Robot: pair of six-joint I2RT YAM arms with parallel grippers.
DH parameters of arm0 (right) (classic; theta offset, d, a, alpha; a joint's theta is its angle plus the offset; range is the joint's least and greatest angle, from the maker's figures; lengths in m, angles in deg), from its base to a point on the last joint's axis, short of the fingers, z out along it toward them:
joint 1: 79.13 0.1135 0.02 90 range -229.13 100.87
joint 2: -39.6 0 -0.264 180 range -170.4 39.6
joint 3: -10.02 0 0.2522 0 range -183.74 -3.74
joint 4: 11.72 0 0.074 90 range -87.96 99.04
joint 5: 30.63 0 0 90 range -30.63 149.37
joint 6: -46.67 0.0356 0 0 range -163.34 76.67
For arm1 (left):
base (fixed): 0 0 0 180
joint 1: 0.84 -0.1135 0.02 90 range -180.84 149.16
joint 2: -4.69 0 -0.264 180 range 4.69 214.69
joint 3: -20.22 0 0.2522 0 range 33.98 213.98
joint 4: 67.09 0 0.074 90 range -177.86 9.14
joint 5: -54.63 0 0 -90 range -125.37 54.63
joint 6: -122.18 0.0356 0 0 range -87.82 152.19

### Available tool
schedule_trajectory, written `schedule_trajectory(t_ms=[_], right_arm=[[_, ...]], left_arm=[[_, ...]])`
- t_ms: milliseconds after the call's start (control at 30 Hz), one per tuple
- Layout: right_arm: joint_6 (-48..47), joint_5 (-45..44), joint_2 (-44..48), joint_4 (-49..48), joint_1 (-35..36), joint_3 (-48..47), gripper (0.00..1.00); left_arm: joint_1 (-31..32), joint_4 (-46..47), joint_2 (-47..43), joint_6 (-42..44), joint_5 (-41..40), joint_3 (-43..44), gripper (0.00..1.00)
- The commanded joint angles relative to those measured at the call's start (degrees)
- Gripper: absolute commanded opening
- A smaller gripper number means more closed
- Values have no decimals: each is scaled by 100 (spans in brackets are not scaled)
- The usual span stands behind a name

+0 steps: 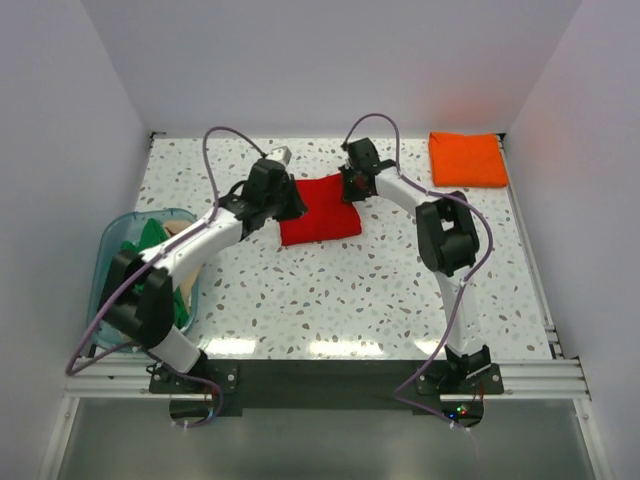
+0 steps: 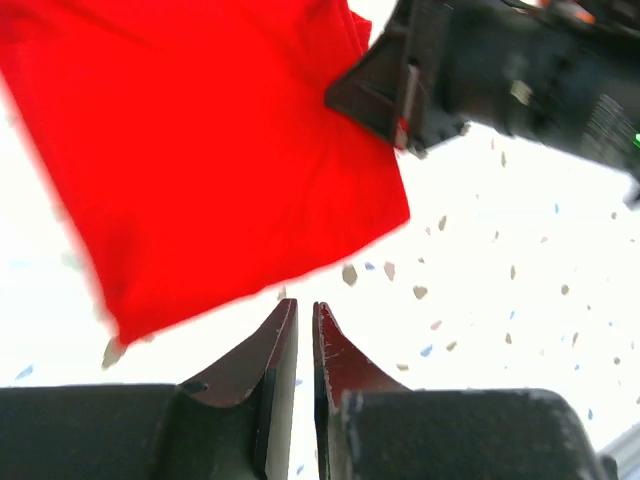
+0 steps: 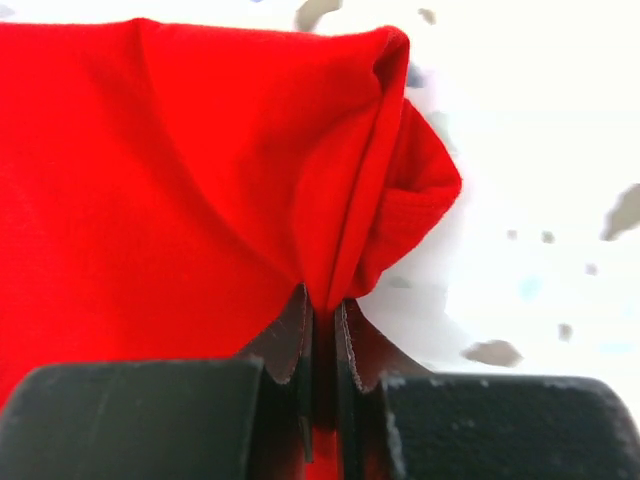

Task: Fold and stack the t-shirts
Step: Neatly place the folded tshirt to the corner

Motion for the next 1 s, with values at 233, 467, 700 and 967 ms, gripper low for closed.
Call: schedule_trajectory(t_ms=[233, 467, 700, 967], right_arm=[[-1123, -1783, 180, 576, -376, -523, 0], [-1896, -2449, -161, 778, -957, -1769, 0], [-2862, -3189, -865, 866, -1308, -3362, 0], [-3558, -3603, -822, -495, -1607, -3231, 0]], left_arm=[[-7, -803, -2367, 847, -86, -1388, 19], [-16, -1015, -3272, 1251, 116, -1766, 20], [-7, -980, -3809, 1409, 195, -2161, 20], [-60, -962, -4065, 1550, 274, -2460, 20]])
